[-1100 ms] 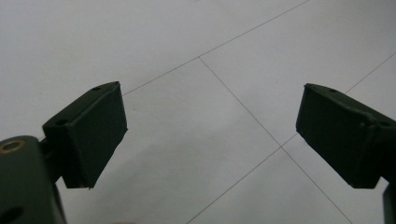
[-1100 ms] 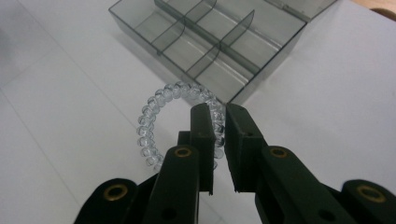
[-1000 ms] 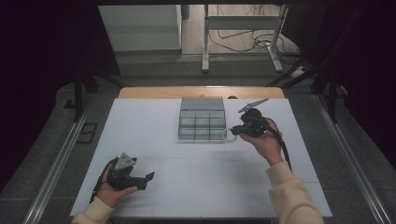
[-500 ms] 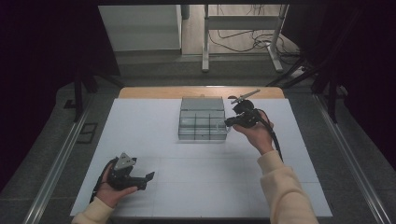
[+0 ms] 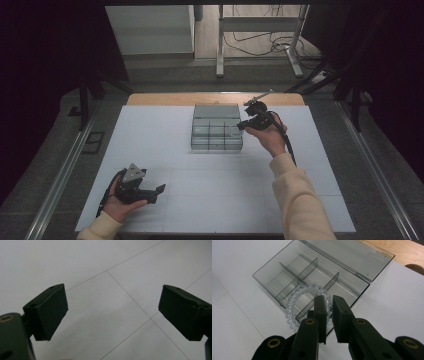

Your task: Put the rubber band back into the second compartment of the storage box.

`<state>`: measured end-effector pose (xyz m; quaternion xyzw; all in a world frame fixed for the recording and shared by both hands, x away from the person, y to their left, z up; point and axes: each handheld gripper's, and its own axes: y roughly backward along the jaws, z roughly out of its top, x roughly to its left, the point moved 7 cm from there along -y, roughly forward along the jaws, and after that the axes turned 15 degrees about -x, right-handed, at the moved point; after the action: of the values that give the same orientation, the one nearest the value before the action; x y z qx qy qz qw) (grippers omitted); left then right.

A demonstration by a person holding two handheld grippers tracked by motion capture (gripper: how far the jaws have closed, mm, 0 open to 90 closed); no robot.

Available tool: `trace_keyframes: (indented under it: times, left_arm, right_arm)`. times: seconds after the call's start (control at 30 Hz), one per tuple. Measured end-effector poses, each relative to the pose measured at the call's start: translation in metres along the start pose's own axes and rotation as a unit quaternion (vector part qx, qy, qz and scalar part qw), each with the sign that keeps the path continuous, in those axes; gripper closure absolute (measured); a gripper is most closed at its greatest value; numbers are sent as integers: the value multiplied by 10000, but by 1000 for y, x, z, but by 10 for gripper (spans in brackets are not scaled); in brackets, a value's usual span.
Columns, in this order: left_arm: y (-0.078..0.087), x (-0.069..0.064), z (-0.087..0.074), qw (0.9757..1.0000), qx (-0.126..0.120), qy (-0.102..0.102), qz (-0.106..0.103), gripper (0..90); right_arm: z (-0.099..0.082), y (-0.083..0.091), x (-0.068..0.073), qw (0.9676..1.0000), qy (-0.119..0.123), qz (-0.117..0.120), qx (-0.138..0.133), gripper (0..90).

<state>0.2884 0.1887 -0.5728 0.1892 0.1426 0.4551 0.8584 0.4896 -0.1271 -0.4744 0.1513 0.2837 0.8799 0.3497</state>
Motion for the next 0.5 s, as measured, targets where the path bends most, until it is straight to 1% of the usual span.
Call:
trace_keyframes:
  times: [0.5]
  left_arm:
    - [0, 0, 0, 10000, 6, -14, 7, 93]
  right_arm:
    - [17, -27, -7, 10000, -28, -38, 10, 813]
